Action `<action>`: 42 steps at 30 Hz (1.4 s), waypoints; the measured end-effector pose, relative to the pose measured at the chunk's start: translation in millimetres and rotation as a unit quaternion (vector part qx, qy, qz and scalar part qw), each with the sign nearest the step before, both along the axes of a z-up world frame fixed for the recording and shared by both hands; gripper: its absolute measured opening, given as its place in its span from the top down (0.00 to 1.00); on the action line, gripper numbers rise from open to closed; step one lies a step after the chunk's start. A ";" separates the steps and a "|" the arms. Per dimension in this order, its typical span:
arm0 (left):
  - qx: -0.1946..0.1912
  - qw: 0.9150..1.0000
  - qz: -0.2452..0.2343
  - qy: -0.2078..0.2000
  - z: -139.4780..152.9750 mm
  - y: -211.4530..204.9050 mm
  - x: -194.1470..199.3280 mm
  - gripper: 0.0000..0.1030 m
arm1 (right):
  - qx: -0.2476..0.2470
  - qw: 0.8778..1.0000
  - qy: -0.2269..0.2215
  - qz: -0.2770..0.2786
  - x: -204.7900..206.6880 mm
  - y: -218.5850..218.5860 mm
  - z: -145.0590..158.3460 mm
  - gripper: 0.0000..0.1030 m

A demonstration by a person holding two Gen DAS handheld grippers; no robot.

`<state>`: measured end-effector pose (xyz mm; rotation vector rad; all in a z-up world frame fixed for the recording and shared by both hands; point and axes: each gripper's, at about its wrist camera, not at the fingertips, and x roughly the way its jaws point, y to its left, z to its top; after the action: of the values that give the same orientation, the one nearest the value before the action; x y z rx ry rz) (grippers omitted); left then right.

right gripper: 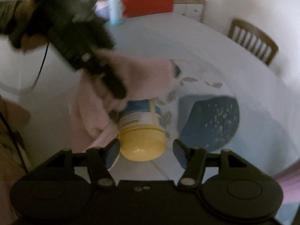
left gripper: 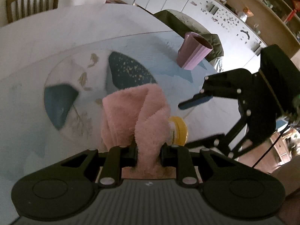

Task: Clean container

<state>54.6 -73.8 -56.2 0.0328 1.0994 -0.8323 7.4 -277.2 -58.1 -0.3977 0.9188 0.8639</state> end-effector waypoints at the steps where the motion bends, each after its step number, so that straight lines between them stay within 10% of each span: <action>1: -0.001 1.000 0.003 0.004 -2.0 1.8 -1.6 0.81 | 0.010 1.000 0.009 -0.013 2.9 -2.3 0.4 0.36; 13: 0.010 1.000 0.000 0.002 2.0 4.7 -21.0 0.80 | 0.018 0.998 0.054 -0.023 9.9 18.5 -23.9 0.33; 25: 0.018 0.991 -0.117 -0.069 39.4 -60.5 -31.7 0.80 | -0.057 0.994 -0.063 0.069 -22.6 47.7 -16.2 0.41; 42: 0.046 0.999 0.016 -0.022 10.6 16.4 4.1 0.81 | -0.077 0.990 -0.080 0.092 -26.4 54.4 -17.5 0.41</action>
<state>58.7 -57.4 -45.6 0.1084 1.0936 -0.7486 -19.0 -222.9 -75.6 -0.6833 0.8115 0.9171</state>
